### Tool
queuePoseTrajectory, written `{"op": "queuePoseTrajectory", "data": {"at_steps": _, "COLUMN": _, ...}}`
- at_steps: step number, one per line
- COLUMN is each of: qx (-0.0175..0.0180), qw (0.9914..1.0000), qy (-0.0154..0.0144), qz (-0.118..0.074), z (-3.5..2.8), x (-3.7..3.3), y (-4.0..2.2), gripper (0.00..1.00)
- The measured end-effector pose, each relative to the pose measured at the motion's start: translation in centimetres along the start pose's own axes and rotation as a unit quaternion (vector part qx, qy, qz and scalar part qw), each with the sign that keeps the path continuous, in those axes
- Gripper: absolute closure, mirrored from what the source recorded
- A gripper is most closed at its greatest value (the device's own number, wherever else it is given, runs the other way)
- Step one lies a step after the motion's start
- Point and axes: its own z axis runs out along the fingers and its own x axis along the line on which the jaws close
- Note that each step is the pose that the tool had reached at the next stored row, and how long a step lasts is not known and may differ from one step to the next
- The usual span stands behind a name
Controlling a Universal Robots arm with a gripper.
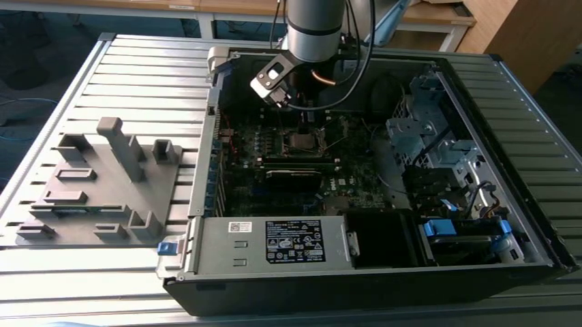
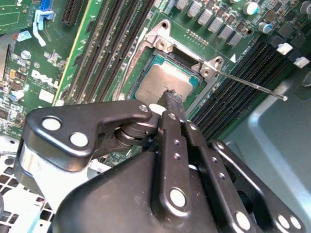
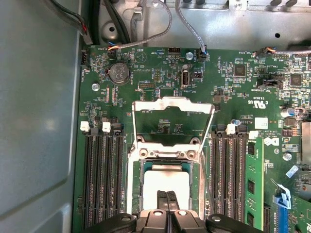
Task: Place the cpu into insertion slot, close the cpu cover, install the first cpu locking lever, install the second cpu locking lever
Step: 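Close the cpu cover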
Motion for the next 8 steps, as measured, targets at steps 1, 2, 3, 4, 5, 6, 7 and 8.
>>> {"op": "queuePoseTrajectory", "data": {"at_steps": 1, "qx": 0.0000, "qw": 1.00000, "qy": -0.0001, "qz": 0.000, "z": -0.02, "x": 0.00, "y": 0.00, "gripper": 0.89}}
{"op": "queuePoseTrajectory", "data": {"at_steps": 2, "qx": 0.0001, "qw": 1.00000, "qy": -0.0001, "qz": 0.000, "z": -0.06, "x": 0.00, "y": 0.00, "gripper": 0.89}}
{"op": "queuePoseTrajectory", "data": {"at_steps": 3, "qx": 0.0000, "qw": 1.00000, "qy": -0.0001, "qz": 0.000, "z": -0.10, "x": 0.00, "y": 0.00, "gripper": 0.89}}
{"op": "queuePoseTrajectory", "data": {"at_steps": 4, "qx": 0.0000, "qw": 1.00000, "qy": 0.0000, "qz": 0.000, "z": -0.13, "x": 0.00, "y": 0.01, "gripper": 0.89}}
{"op": "queuePoseTrajectory", "data": {"at_steps": 5, "qx": -0.0001, "qw": 1.00000, "qy": 0.0001, "qz": 0.000, "z": -0.13, "x": 0.01, "y": 0.01, "gripper": 0.89}}
{"op": "queuePoseTrajectory", "data": {"at_steps": 6, "qx": -0.0001, "qw": 1.00000, "qy": 0.0002, "qz": 0.000, "z": -0.14, "x": 0.01, "y": 0.01, "gripper": 0.89}}
{"op": "queuePoseTrajectory", "data": {"at_steps": 7, "qx": -0.0001, "qw": 1.00000, "qy": 0.0002, "qz": 0.000, "z": -0.14, "x": 0.01, "y": 0.01, "gripper": 0.89}}
{"op": "queuePoseTrajectory", "data": {"at_steps": 8, "qx": -0.0001, "qw": 1.00000, "qy": 0.0001, "qz": 0.000, "z": -0.16, "x": 0.00, "y": 0.01, "gripper": 0.89}}
